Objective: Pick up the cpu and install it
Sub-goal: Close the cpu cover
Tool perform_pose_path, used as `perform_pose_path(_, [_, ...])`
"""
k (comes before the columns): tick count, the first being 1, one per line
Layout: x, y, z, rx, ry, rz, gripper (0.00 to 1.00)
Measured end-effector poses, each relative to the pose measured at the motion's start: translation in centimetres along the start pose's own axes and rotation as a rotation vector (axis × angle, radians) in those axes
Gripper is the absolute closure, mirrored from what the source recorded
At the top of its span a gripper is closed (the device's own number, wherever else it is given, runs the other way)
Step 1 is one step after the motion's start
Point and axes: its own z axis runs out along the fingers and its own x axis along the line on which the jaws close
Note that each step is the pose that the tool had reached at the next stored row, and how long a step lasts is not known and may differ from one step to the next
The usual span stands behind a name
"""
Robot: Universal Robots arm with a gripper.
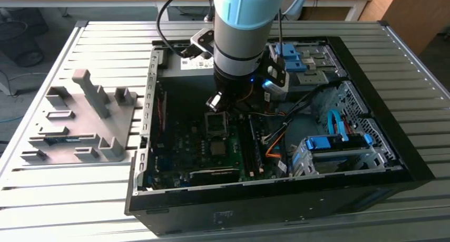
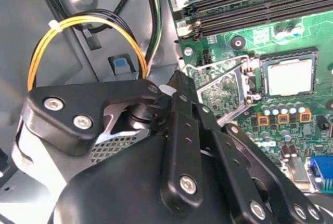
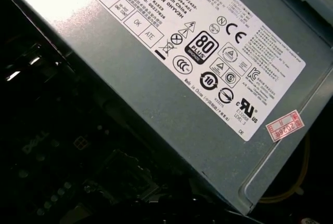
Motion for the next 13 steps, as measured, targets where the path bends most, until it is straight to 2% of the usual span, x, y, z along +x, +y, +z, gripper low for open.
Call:
perform_pose_path(8, [0.25, -0.23, -0.20, -0.0058, -0.0009, -0.015, 0.90])
perform_pose_path(13, [0.47, -0.44, -0.44, -0.0112, -0.0053, -0.018, 0.90])
